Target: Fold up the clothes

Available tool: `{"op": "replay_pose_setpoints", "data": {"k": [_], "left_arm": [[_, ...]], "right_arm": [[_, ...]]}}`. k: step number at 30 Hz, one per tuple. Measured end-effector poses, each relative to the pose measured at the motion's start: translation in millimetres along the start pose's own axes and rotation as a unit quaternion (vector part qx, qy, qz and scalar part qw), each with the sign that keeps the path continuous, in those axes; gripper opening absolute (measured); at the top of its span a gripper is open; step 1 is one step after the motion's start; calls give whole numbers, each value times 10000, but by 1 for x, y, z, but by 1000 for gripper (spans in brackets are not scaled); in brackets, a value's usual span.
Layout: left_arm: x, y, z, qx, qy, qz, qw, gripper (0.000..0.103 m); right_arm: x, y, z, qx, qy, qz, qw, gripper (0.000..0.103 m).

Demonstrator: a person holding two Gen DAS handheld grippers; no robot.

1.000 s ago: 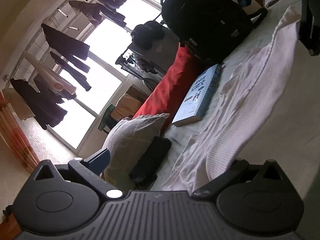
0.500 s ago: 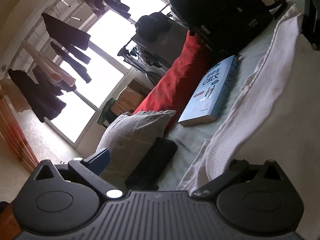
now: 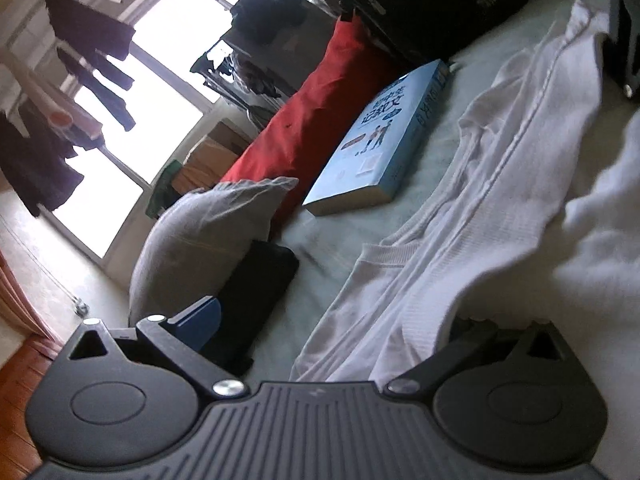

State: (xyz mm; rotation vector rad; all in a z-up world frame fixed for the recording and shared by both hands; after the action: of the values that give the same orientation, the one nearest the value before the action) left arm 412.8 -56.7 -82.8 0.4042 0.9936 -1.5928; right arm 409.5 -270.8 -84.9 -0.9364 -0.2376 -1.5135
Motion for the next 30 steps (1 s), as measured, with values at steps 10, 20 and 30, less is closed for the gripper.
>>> {"op": "replay_pose_setpoints", "data": {"k": [10, 20, 30], "left_arm": [[-18, -100, -25, 69, -93, -774, 9969, 102], [-8, -122, -54, -324, -2110, -2579, 9423, 102], [4, -97, -72, -763, -2712, -3185, 9051, 102]], "right_arm": [[19, -66, -20, -152, 500, 1074, 9928, 103], [8, -93, -19, -169, 1904, 2895, 9379, 103], [-20, -88, -24, -385, 2263, 4237, 8762, 103]]}}
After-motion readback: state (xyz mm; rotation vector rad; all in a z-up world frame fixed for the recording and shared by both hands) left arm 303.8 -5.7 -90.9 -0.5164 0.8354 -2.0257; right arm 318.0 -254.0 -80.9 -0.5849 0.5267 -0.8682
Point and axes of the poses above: each gripper's, at about its wrist camera, not at the fingertips, and y roughly the way its jaws point, x to its right, z to its top, the point moved 6 cm from there along y, roughly the way its jaws point, and after that the axes turned 1 degree about -z, right-handed, at the moved point
